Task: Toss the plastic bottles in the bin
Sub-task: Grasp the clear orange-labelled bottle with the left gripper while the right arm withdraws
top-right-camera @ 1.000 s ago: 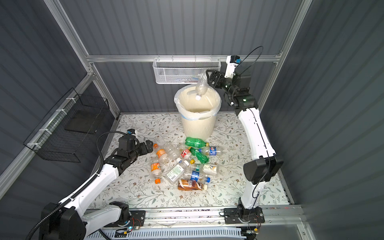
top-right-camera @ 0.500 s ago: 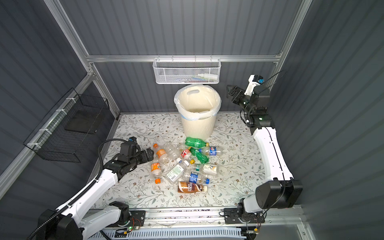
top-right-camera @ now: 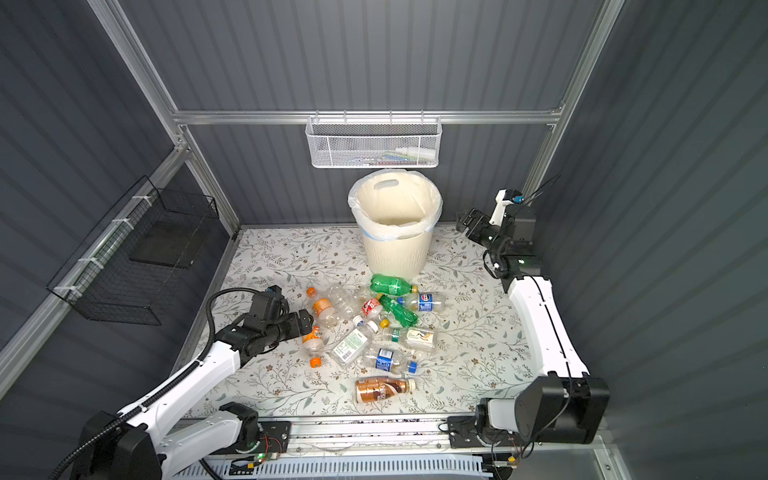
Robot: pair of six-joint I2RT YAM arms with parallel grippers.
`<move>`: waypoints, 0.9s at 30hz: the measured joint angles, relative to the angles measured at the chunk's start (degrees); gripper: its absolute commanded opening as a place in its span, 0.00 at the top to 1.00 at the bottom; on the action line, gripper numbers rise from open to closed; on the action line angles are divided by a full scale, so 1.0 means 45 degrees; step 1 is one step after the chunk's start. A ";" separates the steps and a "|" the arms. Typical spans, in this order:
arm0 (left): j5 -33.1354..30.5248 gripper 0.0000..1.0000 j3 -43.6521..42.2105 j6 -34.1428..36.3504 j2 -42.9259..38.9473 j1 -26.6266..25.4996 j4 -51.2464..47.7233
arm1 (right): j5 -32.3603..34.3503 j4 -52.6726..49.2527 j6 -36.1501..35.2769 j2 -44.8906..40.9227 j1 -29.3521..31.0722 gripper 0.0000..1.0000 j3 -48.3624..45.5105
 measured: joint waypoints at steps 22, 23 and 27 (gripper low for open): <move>0.0622 0.12 -0.0457 -0.0379 0.1928 -0.0495 0.1224 | -0.0355 -0.3832 -0.2001 -0.1282 0.1117 0.08 -0.2225; 0.0627 0.13 -0.0457 -0.0379 0.2021 -0.0495 0.1253 | -0.0350 -0.3827 -0.1987 -0.1277 0.1132 0.08 -0.2220; 0.0631 0.19 -0.0471 -0.0384 0.2278 -0.0495 0.1384 | -0.0340 -0.3725 -0.1865 -0.1200 0.1151 0.08 -0.2229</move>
